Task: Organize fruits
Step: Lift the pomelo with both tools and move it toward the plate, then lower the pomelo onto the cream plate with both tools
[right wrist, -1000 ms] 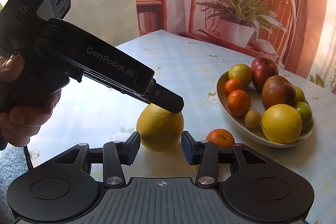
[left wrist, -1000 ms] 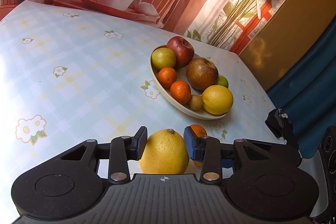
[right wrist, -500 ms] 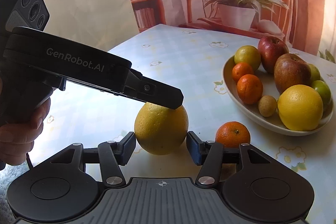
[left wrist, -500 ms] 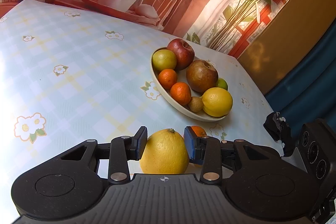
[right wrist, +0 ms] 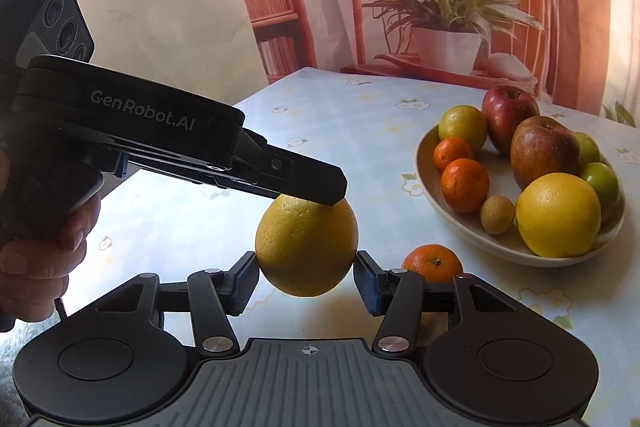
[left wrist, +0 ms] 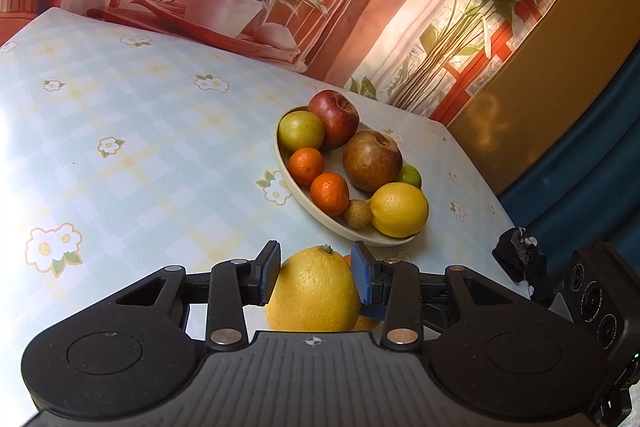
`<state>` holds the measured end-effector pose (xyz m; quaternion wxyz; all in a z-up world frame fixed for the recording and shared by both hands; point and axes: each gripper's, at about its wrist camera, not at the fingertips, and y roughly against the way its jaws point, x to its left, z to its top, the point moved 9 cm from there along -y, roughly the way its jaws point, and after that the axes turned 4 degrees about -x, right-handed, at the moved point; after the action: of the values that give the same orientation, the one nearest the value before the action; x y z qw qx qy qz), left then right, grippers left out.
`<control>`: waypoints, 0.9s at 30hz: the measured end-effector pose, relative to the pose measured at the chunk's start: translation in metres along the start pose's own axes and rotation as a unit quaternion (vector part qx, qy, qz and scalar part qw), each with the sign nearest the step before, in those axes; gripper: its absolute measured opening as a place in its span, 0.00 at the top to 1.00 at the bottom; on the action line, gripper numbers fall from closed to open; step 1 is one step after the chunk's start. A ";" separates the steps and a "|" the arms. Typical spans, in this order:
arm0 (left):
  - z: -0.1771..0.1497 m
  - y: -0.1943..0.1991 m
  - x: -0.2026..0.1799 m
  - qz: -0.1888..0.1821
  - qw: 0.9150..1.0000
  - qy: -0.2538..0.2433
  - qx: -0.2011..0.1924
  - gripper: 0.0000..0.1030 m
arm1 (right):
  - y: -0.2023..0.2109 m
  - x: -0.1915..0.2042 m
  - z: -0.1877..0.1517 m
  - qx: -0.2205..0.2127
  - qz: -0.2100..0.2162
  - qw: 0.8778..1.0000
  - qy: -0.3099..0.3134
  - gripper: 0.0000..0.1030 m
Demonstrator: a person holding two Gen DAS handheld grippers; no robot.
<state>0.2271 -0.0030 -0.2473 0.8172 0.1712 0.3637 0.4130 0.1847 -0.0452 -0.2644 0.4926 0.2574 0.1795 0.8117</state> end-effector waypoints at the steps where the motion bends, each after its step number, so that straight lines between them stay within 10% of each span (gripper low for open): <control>1: 0.003 0.001 -0.003 0.000 1.000 -0.003 -0.003 0.60 | 0.003 -0.001 0.004 -0.003 -0.001 1.000 0.002 0.53; 14: 0.056 -0.023 -0.057 -0.025 0.998 -0.041 -0.028 0.60 | 0.034 -0.050 0.059 -0.030 -0.024 0.999 0.027 0.53; 27: 0.097 -0.086 -0.046 -0.007 0.999 -0.047 -0.015 0.61 | -0.018 -0.104 0.089 0.008 -0.049 0.999 0.012 0.53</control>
<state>0.3276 -0.0893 -0.2106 0.8389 0.1754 0.3200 0.4038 0.2903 -0.1266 -0.2283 0.5276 0.2423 0.2043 0.7881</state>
